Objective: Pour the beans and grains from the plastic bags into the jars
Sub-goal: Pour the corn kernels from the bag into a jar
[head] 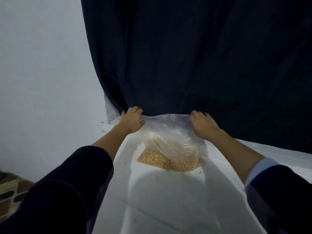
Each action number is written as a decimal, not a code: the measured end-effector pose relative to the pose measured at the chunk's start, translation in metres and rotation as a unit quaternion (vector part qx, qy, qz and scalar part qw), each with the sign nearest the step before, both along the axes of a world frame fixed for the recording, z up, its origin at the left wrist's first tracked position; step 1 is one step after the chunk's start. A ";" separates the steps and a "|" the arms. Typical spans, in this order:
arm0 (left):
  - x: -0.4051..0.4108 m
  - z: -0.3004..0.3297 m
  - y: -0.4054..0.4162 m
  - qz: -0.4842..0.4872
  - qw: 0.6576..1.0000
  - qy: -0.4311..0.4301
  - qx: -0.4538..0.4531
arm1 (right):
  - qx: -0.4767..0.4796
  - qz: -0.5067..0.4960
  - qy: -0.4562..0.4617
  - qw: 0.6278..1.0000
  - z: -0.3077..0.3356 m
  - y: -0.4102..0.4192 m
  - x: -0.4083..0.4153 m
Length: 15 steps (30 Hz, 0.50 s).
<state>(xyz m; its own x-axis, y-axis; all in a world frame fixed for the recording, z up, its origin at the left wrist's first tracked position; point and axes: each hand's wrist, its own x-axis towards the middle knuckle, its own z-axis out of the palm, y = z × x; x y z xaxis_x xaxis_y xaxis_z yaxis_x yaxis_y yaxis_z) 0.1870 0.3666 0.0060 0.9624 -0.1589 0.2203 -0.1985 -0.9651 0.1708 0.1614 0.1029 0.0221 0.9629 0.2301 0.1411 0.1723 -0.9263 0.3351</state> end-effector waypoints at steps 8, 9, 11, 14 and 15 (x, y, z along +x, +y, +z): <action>0.050 -0.021 -0.002 0.031 0.983 0.097 -0.150 | -0.024 -0.037 -0.042 0.998 -0.025 -0.004 0.051; 0.050 -0.022 -0.001 0.039 0.983 0.092 -0.154 | -0.034 -0.045 -0.037 0.998 -0.025 -0.005 0.052; 0.045 -0.021 0.002 0.047 0.981 0.071 -0.172 | -0.041 -0.040 -0.025 0.998 -0.022 -0.007 0.051; 0.030 -0.010 0.009 0.046 0.972 0.056 -0.224 | 0.002 -0.016 0.009 1.000 -0.006 -0.006 0.036; 0.024 -0.005 0.012 0.042 0.972 0.050 -0.226 | 0.019 -0.014 0.022 0.999 0.003 -0.006 0.030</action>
